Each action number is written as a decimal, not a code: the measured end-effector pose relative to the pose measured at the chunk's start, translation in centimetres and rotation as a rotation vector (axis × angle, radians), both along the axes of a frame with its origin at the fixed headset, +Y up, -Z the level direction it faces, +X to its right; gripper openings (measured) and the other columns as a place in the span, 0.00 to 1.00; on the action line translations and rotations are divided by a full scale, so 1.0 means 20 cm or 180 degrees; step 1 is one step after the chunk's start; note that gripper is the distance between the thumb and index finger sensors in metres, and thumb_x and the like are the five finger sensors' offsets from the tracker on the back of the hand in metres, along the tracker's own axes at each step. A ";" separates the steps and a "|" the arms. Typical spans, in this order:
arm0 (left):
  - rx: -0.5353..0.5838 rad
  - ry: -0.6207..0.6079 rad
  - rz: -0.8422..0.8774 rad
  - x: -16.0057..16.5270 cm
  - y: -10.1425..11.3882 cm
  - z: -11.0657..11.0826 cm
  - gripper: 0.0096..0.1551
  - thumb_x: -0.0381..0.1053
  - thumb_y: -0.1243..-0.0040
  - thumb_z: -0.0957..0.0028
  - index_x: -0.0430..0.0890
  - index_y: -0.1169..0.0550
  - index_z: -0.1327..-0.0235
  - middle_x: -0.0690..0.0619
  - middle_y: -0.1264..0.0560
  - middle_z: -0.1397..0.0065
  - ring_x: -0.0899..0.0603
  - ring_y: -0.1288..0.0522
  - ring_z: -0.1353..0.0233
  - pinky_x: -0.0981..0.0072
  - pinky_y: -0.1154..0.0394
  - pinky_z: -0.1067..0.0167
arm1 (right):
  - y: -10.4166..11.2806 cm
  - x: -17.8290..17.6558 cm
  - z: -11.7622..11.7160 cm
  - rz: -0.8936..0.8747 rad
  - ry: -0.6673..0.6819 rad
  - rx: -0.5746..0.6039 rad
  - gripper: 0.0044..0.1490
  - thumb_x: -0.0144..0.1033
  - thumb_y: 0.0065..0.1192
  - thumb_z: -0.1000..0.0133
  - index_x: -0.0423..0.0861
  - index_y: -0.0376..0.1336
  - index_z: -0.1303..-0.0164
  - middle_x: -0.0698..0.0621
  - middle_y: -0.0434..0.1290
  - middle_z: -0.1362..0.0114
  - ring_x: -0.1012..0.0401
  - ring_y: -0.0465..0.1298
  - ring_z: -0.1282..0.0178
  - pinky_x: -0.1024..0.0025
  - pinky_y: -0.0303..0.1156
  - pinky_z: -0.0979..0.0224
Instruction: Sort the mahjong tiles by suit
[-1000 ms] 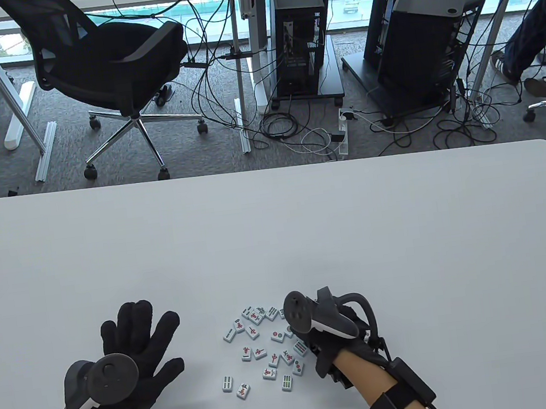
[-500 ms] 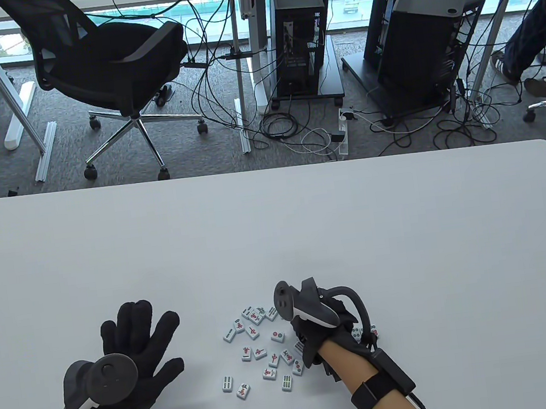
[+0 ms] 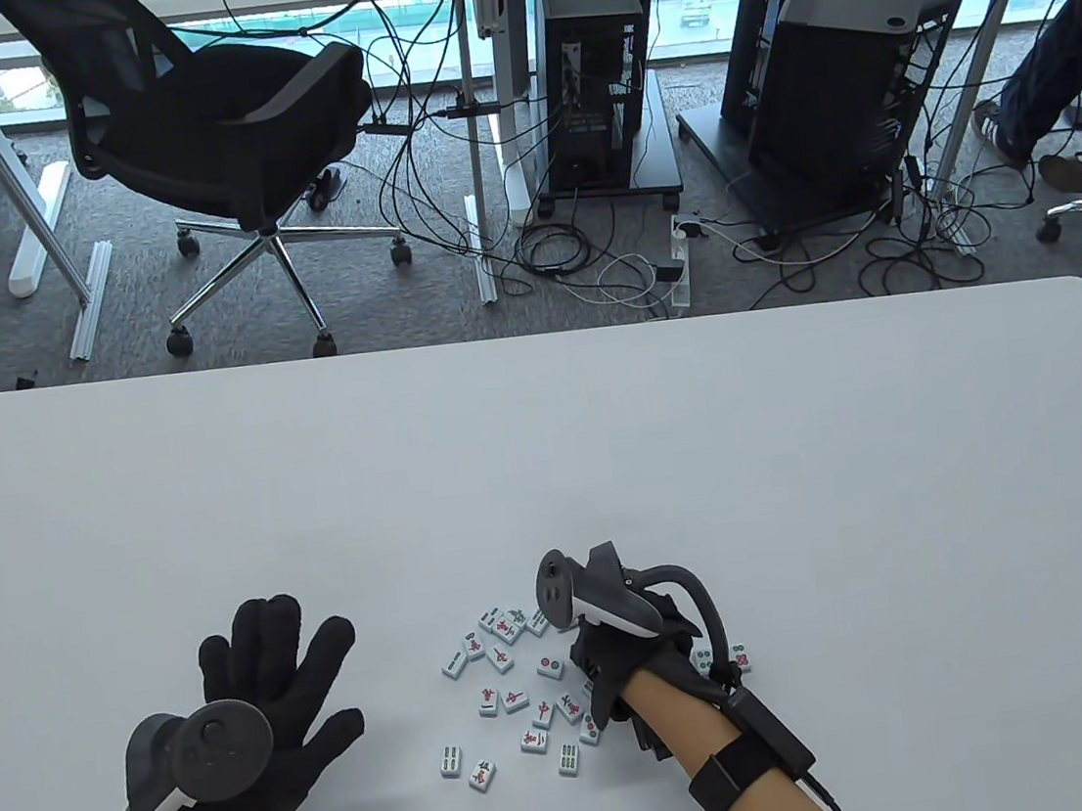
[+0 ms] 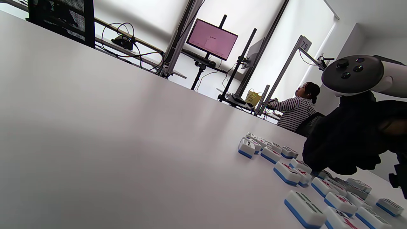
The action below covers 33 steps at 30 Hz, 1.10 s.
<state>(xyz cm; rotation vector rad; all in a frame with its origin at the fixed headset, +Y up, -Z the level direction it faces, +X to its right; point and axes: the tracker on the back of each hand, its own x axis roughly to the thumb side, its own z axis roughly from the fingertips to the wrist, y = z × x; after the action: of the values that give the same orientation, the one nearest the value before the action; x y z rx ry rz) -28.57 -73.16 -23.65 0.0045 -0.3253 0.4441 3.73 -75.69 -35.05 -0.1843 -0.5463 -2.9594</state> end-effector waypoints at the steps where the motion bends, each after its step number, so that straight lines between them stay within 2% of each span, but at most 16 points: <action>1: -0.0001 0.0000 0.0003 0.00 0.00 0.00 0.46 0.79 0.59 0.51 0.70 0.57 0.21 0.70 0.79 0.21 0.53 0.84 0.18 0.46 0.83 0.29 | 0.00 0.00 0.00 0.0000 -0.0014 -0.0033 0.38 0.50 0.70 0.49 0.30 0.72 0.46 0.49 0.81 0.69 0.64 0.75 0.83 0.72 0.75 0.78; 6: -0.0009 -0.0019 -0.0014 0.00 0.00 0.00 0.46 0.79 0.59 0.51 0.70 0.57 0.21 0.70 0.79 0.21 0.53 0.83 0.18 0.46 0.83 0.29 | -0.02 0.01 -0.03 -0.0187 0.0008 -0.0097 0.38 0.47 0.72 0.50 0.27 0.70 0.47 0.50 0.81 0.68 0.65 0.75 0.83 0.73 0.75 0.77; 9: -0.0004 -0.0033 -0.0025 0.01 0.00 0.00 0.46 0.79 0.59 0.51 0.70 0.57 0.21 0.70 0.79 0.21 0.53 0.83 0.18 0.46 0.83 0.29 | 0.02 0.07 -0.07 -0.0405 0.0020 -0.0274 0.38 0.46 0.73 0.51 0.28 0.70 0.45 0.50 0.81 0.67 0.65 0.76 0.82 0.73 0.76 0.76; 10: -0.0001 -0.0036 -0.0027 0.01 0.00 0.00 0.46 0.79 0.59 0.51 0.70 0.56 0.21 0.70 0.79 0.21 0.53 0.83 0.18 0.46 0.83 0.29 | 0.04 0.09 -0.09 -0.0467 -0.0007 -0.0217 0.38 0.46 0.74 0.51 0.29 0.70 0.45 0.49 0.81 0.66 0.64 0.76 0.82 0.72 0.76 0.76; 12: 0.0013 -0.0037 -0.0021 0.01 0.00 0.00 0.46 0.79 0.59 0.51 0.70 0.57 0.21 0.70 0.79 0.21 0.53 0.83 0.18 0.46 0.83 0.29 | 0.09 0.14 -0.12 -0.0659 0.0325 -0.0182 0.38 0.44 0.75 0.52 0.30 0.70 0.42 0.48 0.81 0.64 0.63 0.77 0.79 0.70 0.76 0.73; 16: 0.0022 -0.0024 0.0011 0.00 0.00 0.00 0.46 0.79 0.59 0.51 0.70 0.57 0.21 0.70 0.79 0.21 0.53 0.84 0.18 0.46 0.83 0.29 | 0.15 0.27 -0.13 -0.0489 0.0601 0.0081 0.39 0.44 0.74 0.52 0.32 0.67 0.38 0.49 0.81 0.61 0.63 0.78 0.76 0.71 0.77 0.69; 18: 0.0011 -0.0026 -0.0006 0.01 0.00 0.00 0.46 0.79 0.59 0.51 0.70 0.57 0.21 0.70 0.79 0.21 0.53 0.83 0.18 0.46 0.83 0.29 | 0.14 0.32 -0.12 -0.0491 0.0655 0.0060 0.39 0.44 0.74 0.52 0.32 0.67 0.37 0.49 0.81 0.60 0.63 0.78 0.75 0.70 0.77 0.68; 21: 0.0007 -0.0032 -0.0034 0.01 0.00 0.00 0.46 0.79 0.59 0.51 0.70 0.57 0.21 0.70 0.79 0.21 0.53 0.84 0.18 0.46 0.83 0.29 | 0.10 0.37 -0.10 -0.0154 0.0813 0.0181 0.39 0.44 0.73 0.51 0.34 0.67 0.37 0.49 0.81 0.59 0.63 0.78 0.74 0.71 0.78 0.68; 23: 0.0004 -0.0032 -0.0040 0.01 0.00 0.00 0.46 0.79 0.59 0.51 0.70 0.57 0.21 0.70 0.79 0.21 0.53 0.84 0.18 0.46 0.83 0.29 | 0.07 0.40 -0.09 0.0012 0.0847 0.0129 0.38 0.44 0.73 0.51 0.35 0.67 0.36 0.50 0.81 0.58 0.63 0.78 0.74 0.71 0.78 0.67; 30: 0.0015 -0.0019 -0.0027 0.01 0.00 0.00 0.46 0.79 0.59 0.51 0.70 0.57 0.21 0.70 0.79 0.21 0.53 0.84 0.18 0.46 0.83 0.29 | -0.01 0.43 -0.07 0.0146 0.0908 0.0092 0.35 0.42 0.71 0.50 0.38 0.67 0.35 0.50 0.80 0.57 0.63 0.78 0.72 0.71 0.78 0.66; 33: 0.0015 -0.0021 -0.0024 0.01 0.00 0.00 0.46 0.79 0.59 0.51 0.70 0.57 0.21 0.70 0.79 0.21 0.53 0.84 0.18 0.46 0.83 0.29 | -0.01 0.43 -0.06 0.0232 0.0940 0.0125 0.35 0.43 0.71 0.49 0.38 0.67 0.35 0.50 0.80 0.57 0.62 0.78 0.72 0.70 0.78 0.66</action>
<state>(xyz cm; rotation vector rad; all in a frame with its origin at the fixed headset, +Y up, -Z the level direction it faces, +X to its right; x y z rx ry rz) -28.40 -73.14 -23.62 0.0062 -0.3328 0.4360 12.24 -75.82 -36.22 -0.5725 -0.4440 -2.7969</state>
